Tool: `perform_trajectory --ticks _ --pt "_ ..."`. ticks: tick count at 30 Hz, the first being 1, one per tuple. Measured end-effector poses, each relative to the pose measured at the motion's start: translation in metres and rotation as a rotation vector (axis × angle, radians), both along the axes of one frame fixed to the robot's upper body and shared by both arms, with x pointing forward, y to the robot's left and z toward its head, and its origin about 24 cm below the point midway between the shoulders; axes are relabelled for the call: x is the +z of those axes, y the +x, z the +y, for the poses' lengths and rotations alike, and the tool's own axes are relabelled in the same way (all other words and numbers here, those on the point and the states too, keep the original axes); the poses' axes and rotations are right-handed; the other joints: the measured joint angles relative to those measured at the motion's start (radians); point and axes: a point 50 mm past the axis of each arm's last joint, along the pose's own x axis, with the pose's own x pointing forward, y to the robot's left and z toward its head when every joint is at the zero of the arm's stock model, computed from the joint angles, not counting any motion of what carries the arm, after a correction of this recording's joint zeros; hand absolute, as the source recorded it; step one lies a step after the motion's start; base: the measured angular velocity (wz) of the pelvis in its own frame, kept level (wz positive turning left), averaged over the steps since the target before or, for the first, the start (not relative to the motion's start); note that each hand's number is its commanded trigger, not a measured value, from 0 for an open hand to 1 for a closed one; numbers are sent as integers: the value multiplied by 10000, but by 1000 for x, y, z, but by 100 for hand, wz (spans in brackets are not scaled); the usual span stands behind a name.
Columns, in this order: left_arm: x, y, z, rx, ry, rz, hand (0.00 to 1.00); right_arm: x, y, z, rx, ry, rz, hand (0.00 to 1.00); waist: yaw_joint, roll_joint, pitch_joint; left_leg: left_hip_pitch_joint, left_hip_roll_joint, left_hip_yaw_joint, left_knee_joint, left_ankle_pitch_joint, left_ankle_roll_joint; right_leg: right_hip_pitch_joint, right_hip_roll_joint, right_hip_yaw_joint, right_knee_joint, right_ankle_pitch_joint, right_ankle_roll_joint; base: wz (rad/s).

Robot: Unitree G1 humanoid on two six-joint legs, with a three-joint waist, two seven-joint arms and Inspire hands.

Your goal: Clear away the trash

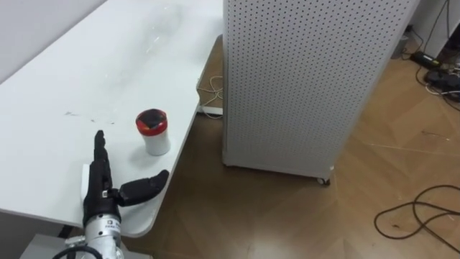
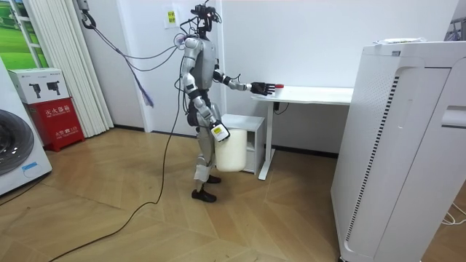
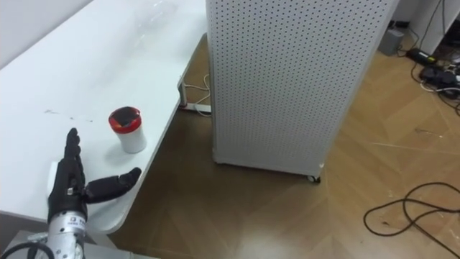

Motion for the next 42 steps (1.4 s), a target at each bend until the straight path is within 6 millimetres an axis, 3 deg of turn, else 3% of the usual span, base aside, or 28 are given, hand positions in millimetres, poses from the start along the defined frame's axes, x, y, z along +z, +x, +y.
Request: perform_trajectory --ticks 22,30,42 --pt "18 19 15 682 -24 -504 0 2 7 1 -346 136 -209 100 -212 -73 59 -477 35 173 60 58 25 -530 26 208 12 128 3 -1" --pt "20 21 21 1021 -36 -486 0 3 12 2 -295 7 -301 100 -458 140 191 -556 57 175 106 58 25 -569 50 227 9 166 -1 0" --pt "30 29 23 1403 -415 -777 0 2 19 9 126 -53 -235 100 -659 177 173 -845 74 271 238 59 26 -926 47 299 170 179 -11 -2"
